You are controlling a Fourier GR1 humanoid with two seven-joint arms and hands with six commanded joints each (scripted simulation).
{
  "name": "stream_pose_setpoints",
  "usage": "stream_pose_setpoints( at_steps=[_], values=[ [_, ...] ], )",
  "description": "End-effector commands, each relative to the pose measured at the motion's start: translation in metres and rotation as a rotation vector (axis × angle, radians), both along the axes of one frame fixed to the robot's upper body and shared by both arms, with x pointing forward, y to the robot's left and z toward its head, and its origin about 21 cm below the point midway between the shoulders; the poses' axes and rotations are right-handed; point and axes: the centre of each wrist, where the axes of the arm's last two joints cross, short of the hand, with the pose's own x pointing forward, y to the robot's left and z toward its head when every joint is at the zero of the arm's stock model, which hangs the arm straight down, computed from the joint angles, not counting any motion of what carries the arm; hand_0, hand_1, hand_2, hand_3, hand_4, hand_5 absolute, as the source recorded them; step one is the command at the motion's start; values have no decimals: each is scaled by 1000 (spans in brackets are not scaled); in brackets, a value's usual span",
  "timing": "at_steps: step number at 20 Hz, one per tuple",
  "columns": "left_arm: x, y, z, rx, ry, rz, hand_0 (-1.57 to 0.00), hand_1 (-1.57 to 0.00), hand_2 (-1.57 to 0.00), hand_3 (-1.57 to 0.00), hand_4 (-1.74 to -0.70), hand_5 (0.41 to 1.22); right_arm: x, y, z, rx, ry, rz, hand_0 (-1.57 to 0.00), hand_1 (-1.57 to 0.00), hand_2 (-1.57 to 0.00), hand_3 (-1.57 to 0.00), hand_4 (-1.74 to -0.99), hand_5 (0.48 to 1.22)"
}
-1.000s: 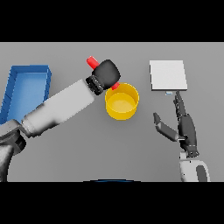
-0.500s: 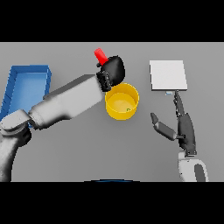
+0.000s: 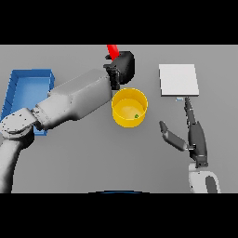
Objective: Pick up the red beaker and tilt it to pour out 1 green nut into yellow bowl. Pick up the yellow bowl and place it on the metallic measuring scale.
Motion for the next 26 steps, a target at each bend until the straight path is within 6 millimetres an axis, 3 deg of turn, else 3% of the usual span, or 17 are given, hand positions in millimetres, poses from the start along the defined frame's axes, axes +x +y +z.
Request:
stream_pose_setpoints(
  at_steps=[1, 3, 4, 6, 10, 13, 16, 20, 23, 26],
  values=[
    [4, -2, 16, -21, -1, -3, -1571, -1571, -1571, -1571, -1730, 1221, 0, -1, -1, 4, 9, -2, 1, 1, 1, 1, -1206, 592],
    [11, 1, 42, -67, -39, -1, -1571, -1571, -1571, -1494, -1727, 1221, 3, -1, 0, -6, -6, -10, 1, 1, 1, 1, -1203, 592],
    [17, 2, 60, -95, -77, 14, -1571, -1571, -1399, -1509, -1676, 1221, 8, -2, 0, -2, -1, -11, 1, 1, 1, 1, -1201, 592],
    [27, 11, 95, -168, -117, 39, -1571, -1571, -1461, -1041, -1699, 1221, 7, -4, 1, 10, -14, -4, 1, 1, 1, 1, -1186, 596],
    [45, 39, 151, -374, -169, 191, -1571, -1571, -1526, -1354, -1715, 1221, 7, 0, 1, 68, -4, 27, 1, 1, 1, 1, -1183, 595],
    [62, 84, 173, -689, -154, 399, -1571, -1571, -1548, -1379, -1727, 1221, 7, 1, -2, 77, 4, 31, 1, 1, 1, 1, -1199, 594],
    [73, 142, 173, -1018, -126, 588, -1571, -1571, -1559, -1368, -1733, 1221, 12, -4, -1, 81, 2, 41, 1, 1, 1, 1, -1224, 592],
    [75, 212, 154, -1356, -83, 701, -1571, -1571, -1566, -1426, -1738, 1221, 11, -9, -2, 57, -23, 48, 1, 1, 1, 1, -1222, 586],
    [67, 258, 130, -1557, -151, 833, -1571, -1571, -1569, -1415, -1739, 1221, 12, -7, -6, 39, -18, 60, 1, 1, 1, 1, -1217, 595],
    [52, 283, 93, -1739, -189, 926, -1571, -1571, -1570, -1445, -1740, 1221, 14, -8, -1, 22, -17, 66, 1, 1, 1, 1, -1212, 610]
  ],
)
